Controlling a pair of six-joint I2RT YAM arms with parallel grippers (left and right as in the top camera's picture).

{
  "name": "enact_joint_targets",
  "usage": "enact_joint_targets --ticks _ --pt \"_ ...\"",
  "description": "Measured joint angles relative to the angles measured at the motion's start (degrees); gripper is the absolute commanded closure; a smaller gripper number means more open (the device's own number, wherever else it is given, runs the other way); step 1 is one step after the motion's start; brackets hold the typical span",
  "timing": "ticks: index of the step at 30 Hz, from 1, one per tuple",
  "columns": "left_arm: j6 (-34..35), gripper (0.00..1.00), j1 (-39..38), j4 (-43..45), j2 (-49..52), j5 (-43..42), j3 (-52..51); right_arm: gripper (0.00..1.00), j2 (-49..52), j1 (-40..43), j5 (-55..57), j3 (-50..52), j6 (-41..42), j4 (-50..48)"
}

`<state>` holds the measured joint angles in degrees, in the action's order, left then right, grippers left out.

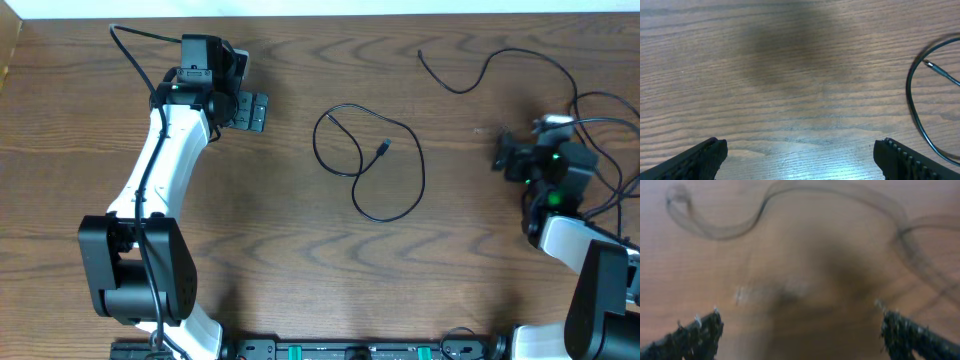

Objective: Untangle cables

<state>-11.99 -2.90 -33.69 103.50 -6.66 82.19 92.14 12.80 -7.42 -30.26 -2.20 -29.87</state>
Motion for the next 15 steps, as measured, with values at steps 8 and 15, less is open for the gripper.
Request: enact_joint_targets --ticks 8,15 --pt "0.0 0.02 0.0 0.0 0.0 0.0 0.0 0.01 0.0 -3.5 -0.4 0.0 -0.4 4.9" --pt "0.0 0.02 0.0 0.0 0.0 0.0 0.0 0.01 -0.1 -3.9 -8.4 -0.5 5.1 1.2"
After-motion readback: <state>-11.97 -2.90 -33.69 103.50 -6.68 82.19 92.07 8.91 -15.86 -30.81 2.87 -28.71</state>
